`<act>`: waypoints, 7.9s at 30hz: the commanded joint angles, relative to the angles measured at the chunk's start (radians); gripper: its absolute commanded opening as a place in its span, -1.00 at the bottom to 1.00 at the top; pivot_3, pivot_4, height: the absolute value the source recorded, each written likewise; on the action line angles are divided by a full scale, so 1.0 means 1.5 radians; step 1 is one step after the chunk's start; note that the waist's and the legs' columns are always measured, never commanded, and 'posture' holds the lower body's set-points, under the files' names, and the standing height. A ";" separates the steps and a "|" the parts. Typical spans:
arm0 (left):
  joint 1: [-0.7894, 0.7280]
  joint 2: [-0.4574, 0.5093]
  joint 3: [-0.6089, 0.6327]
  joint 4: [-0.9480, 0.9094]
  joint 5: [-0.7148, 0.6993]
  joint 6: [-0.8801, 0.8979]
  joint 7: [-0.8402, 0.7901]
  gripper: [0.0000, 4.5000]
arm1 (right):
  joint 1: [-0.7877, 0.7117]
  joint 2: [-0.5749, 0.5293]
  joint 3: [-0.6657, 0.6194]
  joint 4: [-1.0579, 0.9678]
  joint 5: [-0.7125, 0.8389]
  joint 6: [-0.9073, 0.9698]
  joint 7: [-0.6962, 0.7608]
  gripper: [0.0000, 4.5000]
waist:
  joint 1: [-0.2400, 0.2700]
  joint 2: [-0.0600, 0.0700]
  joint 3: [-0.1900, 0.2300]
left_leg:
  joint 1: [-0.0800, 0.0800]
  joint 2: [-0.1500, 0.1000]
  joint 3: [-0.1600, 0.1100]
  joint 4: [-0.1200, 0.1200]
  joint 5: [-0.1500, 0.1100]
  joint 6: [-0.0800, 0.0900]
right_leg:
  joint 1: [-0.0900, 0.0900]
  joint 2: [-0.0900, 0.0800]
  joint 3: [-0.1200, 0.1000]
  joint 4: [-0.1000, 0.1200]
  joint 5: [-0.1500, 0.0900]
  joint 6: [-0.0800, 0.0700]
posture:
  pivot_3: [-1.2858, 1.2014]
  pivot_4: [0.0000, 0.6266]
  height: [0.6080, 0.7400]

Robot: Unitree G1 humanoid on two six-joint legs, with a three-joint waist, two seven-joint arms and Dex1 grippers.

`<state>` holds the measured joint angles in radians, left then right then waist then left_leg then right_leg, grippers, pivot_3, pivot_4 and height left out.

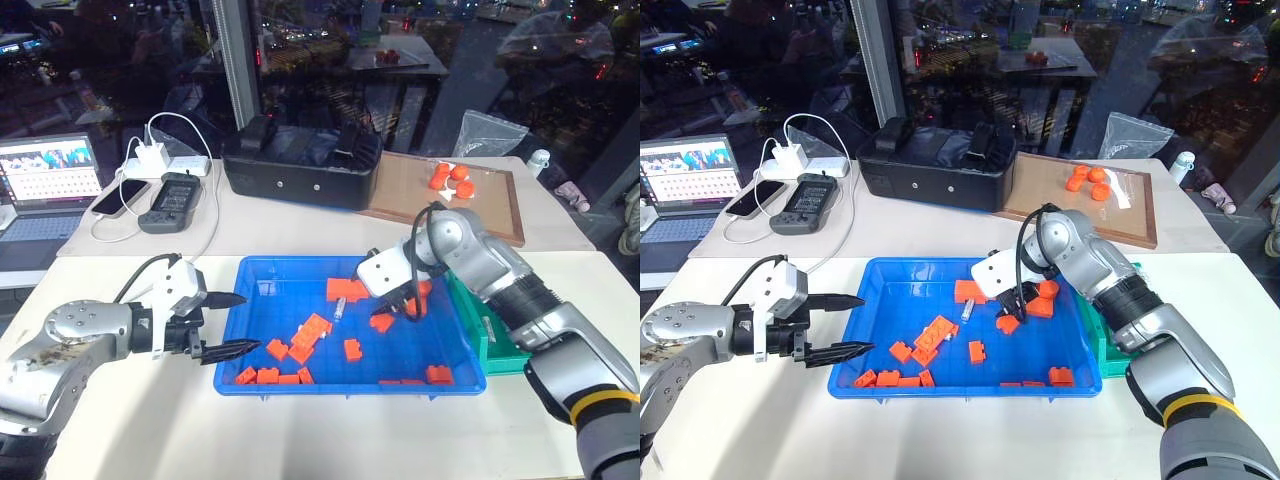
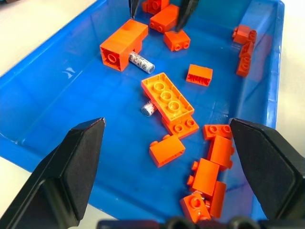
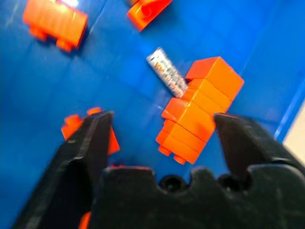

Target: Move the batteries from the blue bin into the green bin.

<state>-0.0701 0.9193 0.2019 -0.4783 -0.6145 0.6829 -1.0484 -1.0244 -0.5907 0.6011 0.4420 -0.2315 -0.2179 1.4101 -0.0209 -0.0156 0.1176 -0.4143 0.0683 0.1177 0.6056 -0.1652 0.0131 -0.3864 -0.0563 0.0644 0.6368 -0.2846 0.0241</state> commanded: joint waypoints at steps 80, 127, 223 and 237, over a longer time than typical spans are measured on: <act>-0.273 -0.110 -0.128 0.153 0.001 -0.073 -0.091 1.00 | 0.221 -0.411 -0.432 -0.428 0.549 1.038 -0.515 -0.89 | 0.018 -0.007 -0.003 | -0.002 -0.002 -0.003 -0.008 0.000 -0.002 | -0.001 -0.003 -0.002 -0.009 -0.002 -0.001 | 0.03 -0.52 0.97; -0.103 -0.008 -0.052 0.054 0.022 -0.037 -0.066 1.00 | 0.075 0.016 0.067 -0.231 0.180 0.285 -0.130 0.98 | 0.005 -0.005 -0.002 | -0.001 0.000 -0.002 -0.002 -0.001 -0.001 | -0.002 0.000 -0.002 -0.003 -0.001 0.000 | 0.03 -0.52 0.97; -0.331 -0.141 -0.121 0.181 -0.055 -0.034 -0.097 1.00 | 0.471 -0.374 -0.448 -0.385 0.242 0.684 -0.177 -0.89 | 0.010 -0.004 -0.002 | -0.001 -0.001 -0.003 -0.001 -0.001 -0.001 | 0.000 -0.001 -0.002 -0.004 -0.001 0.000 | 0.03 -0.52 0.97; -0.390 -0.195 -0.127 0.265 0.084 -0.122 0.037 1.00 | 0.423 -0.417 -0.518 -0.426 0.283 0.695 -0.223 0.99 | 0.011 -0.002 -0.002 | -0.002 -0.002 -0.003 0.000 -0.001 -0.001 | 0.001 -0.001 0.001 -0.005 -0.001 0.003 | 0.03 -0.52 0.97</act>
<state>-0.6346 0.6294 -0.0185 -0.0661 -0.5136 0.5417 -1.0361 -0.3033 -1.2132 -0.0599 -0.1522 0.1331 0.7914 1.0852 -0.0049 -0.0186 0.1146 -0.4169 0.0649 0.1130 0.6056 -0.1676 0.0114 -0.3852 -0.0578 0.0658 0.6297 -0.2856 0.0294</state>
